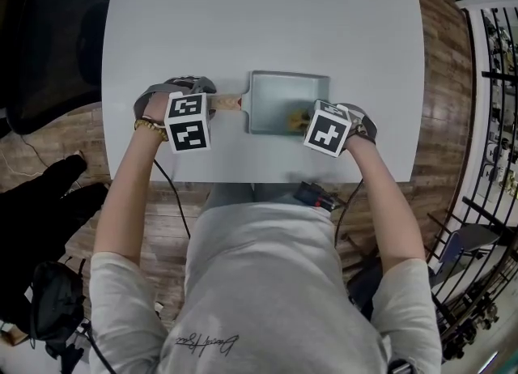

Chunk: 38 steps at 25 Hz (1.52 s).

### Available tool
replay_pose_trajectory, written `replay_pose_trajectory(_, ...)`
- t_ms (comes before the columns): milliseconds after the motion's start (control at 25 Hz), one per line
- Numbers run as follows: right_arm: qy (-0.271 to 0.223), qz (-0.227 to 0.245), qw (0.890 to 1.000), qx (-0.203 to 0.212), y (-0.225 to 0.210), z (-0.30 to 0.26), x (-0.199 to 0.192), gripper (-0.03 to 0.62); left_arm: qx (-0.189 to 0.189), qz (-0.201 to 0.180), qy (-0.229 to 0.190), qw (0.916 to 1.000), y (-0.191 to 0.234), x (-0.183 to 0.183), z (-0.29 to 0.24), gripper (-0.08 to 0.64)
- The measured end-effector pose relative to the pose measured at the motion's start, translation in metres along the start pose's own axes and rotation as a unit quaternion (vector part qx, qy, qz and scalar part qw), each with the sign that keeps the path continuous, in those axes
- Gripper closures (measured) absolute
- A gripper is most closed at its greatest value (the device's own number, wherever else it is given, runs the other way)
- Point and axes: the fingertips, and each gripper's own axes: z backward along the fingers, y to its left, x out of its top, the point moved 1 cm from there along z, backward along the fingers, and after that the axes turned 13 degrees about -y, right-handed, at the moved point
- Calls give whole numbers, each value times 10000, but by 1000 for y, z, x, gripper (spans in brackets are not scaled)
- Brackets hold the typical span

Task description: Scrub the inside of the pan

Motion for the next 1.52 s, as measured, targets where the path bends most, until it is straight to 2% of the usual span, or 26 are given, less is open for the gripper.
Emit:
replay_pose_trajectory(160, -419, -265, 9986, -209, -3, 7, 5, 523, 5, 4, -87, 10000, -1, 6, 5, 374)
replay_pose_trajectory(320, -916, -607, 9928, -469, -7, 17, 6, 523, 176, 176, -434, 9987, -7, 23, 17, 380)
replay_pose_trajectory(440, -1132, -818, 9880, -651, -10, 24, 8, 523, 574, 499, -953, 9925, -3, 36, 31, 458)
replay_pose_trajectory(480, -1206, -869, 9864, -701, -10, 27, 10, 523, 713, 642, -1166, 9885, -1, 41, 36, 493)
replay_pose_trajectory(600, -1461, -967, 9809, -849, -8, 38, 18, 523, 1056, 1013, -1673, 9750, 1, 54, 51, 537)
replay_pose_trajectory(760, -1779, -1078, 9722, -1074, -1, 59, 27, 523, 1387, 1397, -1967, 9605, -4, 68, 64, 548)
replay_pose_trajectory(840, -1939, -1156, 9673, -1153, 4, 67, 32, 523, 1561, 1675, -2130, 9498, -9, 74, 70, 548)
replay_pose_trajectory(1040, -2236, -1209, 9577, -1347, 16, 79, 37, 523, 1972, 2183, -2722, 9161, -24, 94, 83, 548)
replay_pose_trajectory(1160, -2420, -1287, 9511, -1422, 25, 84, 43, 523, 2251, 2460, -3070, 8914, -28, 101, 91, 548)
replay_pose_trajectory(1240, -2505, -1370, 9475, -1440, 32, 85, 44, 523, 2328, 2704, -3262, 8754, -30, 106, 94, 549)
replay_pose_trajectory(1320, -2567, -1435, 9445, -1468, 37, 85, 44, 523, 2315, 2945, -3373, 8637, -32, 108, 95, 549)
replay_pose_trajectory(1520, -2757, -1464, 9366, -1591, 40, 91, 49, 523, 2566, 3045, -3392, 8523, -22, 103, 102, 549)
